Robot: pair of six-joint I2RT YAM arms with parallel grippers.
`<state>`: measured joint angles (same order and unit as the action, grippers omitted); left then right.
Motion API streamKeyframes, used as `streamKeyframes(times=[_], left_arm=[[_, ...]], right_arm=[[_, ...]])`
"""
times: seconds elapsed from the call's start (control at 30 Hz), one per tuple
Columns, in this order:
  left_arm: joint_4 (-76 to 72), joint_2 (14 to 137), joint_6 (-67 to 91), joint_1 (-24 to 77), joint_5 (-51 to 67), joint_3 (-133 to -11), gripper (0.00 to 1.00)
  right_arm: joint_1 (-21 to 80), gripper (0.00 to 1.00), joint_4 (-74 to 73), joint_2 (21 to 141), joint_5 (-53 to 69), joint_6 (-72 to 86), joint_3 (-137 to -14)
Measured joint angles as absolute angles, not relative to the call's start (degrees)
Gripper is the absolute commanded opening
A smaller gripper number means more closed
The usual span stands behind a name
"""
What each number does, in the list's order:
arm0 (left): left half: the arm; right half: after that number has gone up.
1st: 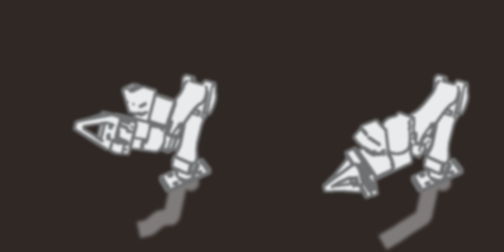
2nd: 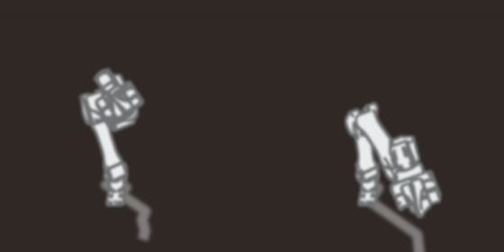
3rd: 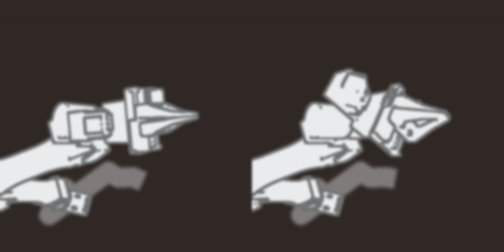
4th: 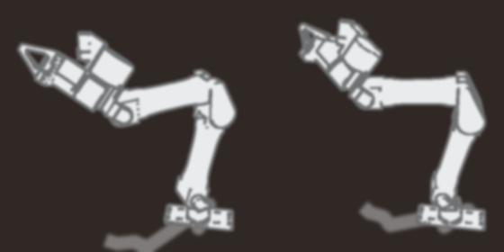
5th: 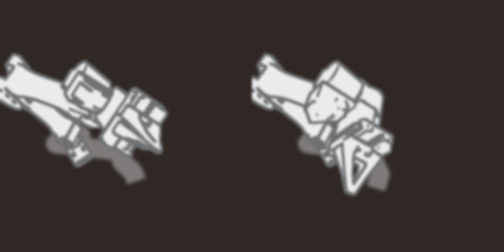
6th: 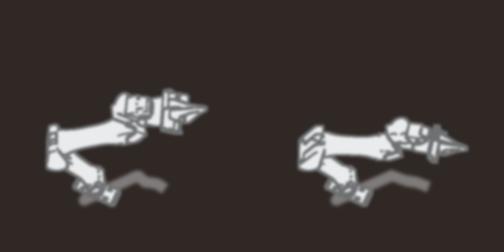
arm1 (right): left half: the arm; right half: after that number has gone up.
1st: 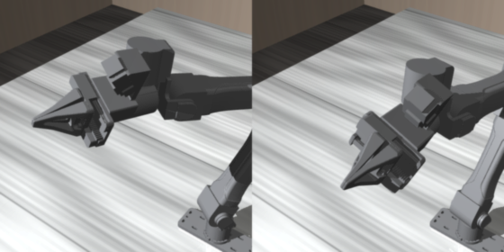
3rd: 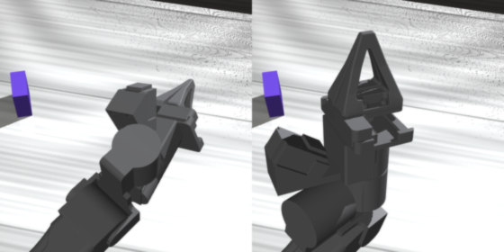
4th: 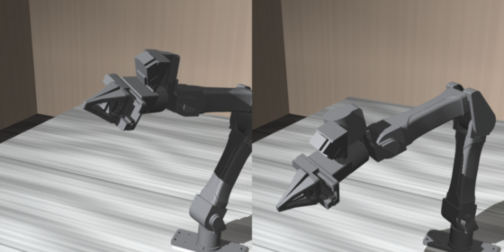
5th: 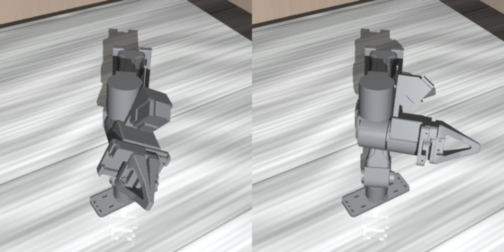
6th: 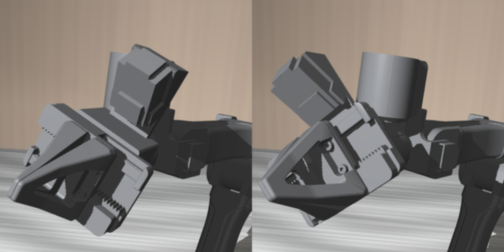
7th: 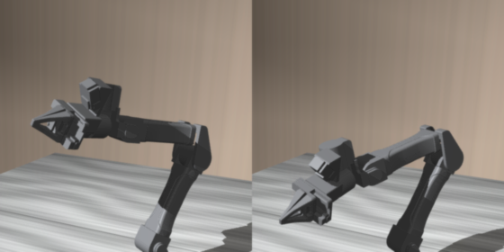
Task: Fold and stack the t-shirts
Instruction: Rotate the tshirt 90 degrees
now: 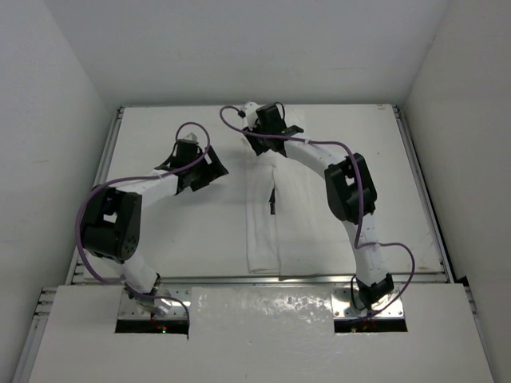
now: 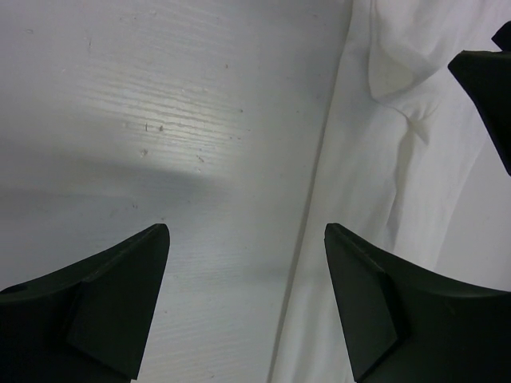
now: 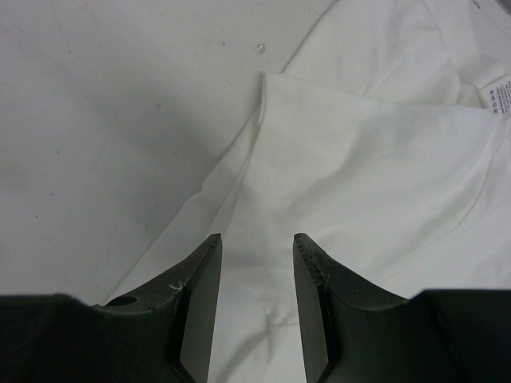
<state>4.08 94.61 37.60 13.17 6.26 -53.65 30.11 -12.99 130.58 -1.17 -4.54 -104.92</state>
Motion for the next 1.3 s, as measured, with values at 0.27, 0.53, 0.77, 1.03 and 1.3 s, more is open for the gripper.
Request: streamKeyframes(times=[0.27, 0.53, 0.77, 1.03, 1.3], left_arm=[[4.7, 94.6, 37.5, 13.1, 5.3, -54.0, 0.78], [5.1, 94.5, 37.5, 13.0, 5.1, -54.0, 0.78], [5.1, 94.5, 37.5, 13.0, 5.4, -54.0, 0.78], [5.0, 94.5, 37.5, 13.0, 5.7, -54.0, 0.78], [5.0, 94.5, 37.5, 13.0, 5.8, -54.0, 0.78]], right_arm=[[30.1, 0.42, -14.3, 134.0, 1.0, -6.9, -106.7], [30.1, 0.27, -16.1, 135.7, 1.8, -7.7, -106.7], [30.1, 0.00, -15.9, 135.7, 1.4, -7.7, -106.7], [30.0, 0.00, -14.9, 135.7, -5.5, -4.6, -106.5], [26.0, 0.00, -14.6, 135.7, -14.9, 2.0, -106.5]])
